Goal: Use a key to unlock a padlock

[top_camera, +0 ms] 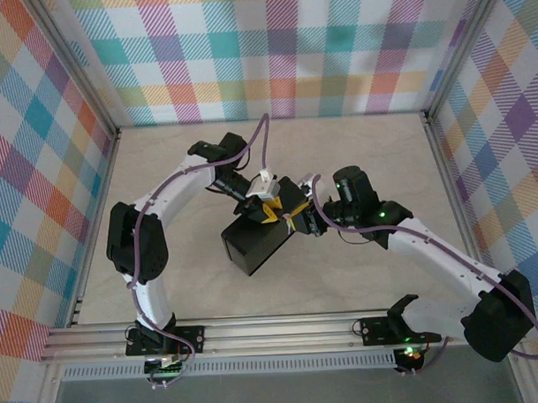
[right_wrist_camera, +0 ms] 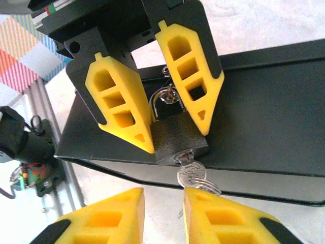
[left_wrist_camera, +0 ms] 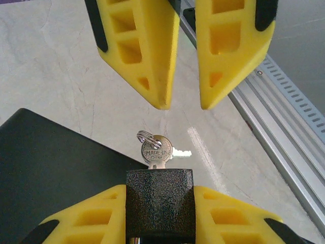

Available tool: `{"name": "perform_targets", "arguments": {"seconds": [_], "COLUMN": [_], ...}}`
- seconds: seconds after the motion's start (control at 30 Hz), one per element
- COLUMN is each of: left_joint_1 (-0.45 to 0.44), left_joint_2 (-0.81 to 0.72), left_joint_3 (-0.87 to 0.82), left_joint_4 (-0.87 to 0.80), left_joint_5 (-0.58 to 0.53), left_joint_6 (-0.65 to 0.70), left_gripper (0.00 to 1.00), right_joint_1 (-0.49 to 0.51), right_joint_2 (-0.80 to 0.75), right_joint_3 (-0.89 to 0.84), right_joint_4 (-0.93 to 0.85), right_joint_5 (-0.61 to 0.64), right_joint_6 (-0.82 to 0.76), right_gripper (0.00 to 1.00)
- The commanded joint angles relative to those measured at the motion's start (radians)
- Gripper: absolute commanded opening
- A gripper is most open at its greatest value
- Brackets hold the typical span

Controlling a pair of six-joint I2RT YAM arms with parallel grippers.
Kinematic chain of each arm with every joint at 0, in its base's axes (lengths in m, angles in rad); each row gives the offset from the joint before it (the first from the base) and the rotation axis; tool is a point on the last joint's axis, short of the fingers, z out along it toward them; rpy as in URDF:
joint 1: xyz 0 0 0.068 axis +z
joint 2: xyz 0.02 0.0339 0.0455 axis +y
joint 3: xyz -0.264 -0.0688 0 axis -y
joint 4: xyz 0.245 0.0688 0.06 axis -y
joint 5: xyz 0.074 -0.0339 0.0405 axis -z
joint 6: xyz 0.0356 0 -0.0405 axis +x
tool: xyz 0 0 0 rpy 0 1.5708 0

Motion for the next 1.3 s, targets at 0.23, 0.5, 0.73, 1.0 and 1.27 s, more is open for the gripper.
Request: {"name": "perform_targets", "arguments": {"seconds": [0.23,0.5,0.73,1.0,1.27], "left_joint_1": [-0.005,-0.012,-0.013,-0.016,-0.021], "left_joint_2": [0.024,0.031,0.021,0.024,0.024], "left_joint_3": [0.007,0.001,0.0,-0.009,-0.005], "left_joint_4": [-0.029,-0.034,-0.035,-0.051,-0.043], "left_joint_5": [0.053,0.053,0.058,0.052,0.053], "left_joint_6": [0.03,0.036,0.038,0.055,0.052], "left_gripper": [0.16,0.16,0.16,0.15,0.15], "right_joint_1": [0.034,0.053,0.052,0.058,0.061], "right_joint_2": [-0.034,-0.034,0.022,0.056,0.062], "right_joint_3": [-0.14,-0.167,-0.131,-0.111,-0.034], "right_joint_4": [0.242,0.335,0.296,0.311,0.204], "right_joint_5": [0.086,0.201,0.208,0.191,0.139], "right_joint_6": [-0.363,-0.428,-0.503,-0.52,-0.514], "right_gripper": [0.36,0.38,0.37,0.26,0.04]}}
